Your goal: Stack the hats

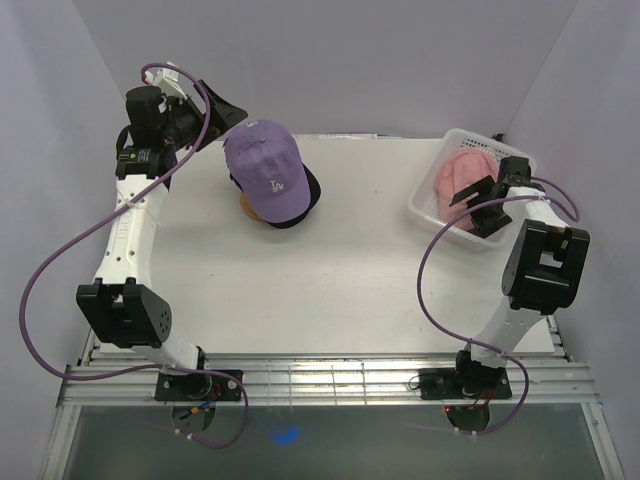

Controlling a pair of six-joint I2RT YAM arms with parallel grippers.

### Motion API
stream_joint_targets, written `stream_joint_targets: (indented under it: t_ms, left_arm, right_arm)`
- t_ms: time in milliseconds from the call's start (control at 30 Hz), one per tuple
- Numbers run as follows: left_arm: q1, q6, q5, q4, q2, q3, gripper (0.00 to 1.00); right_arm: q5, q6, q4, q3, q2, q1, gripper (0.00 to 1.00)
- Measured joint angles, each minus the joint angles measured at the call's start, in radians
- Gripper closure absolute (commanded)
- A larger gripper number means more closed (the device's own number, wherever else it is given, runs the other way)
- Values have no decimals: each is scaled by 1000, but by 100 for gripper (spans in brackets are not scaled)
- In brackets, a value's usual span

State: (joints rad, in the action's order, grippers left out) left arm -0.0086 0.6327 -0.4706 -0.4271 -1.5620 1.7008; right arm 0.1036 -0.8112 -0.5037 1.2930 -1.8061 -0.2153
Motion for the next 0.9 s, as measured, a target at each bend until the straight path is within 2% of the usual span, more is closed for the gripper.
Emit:
stream_joint_targets:
  t_ms: [567, 900]
  left_arm:
    - [0, 0, 10, -3, -5, 16, 2]
    - [0, -3, 14, -8, -27, 37, 2]
  right_arm:
    - [-53, -124, 50, -31, 2, 2, 11]
    - [-63, -204, 3, 11, -24, 2, 11]
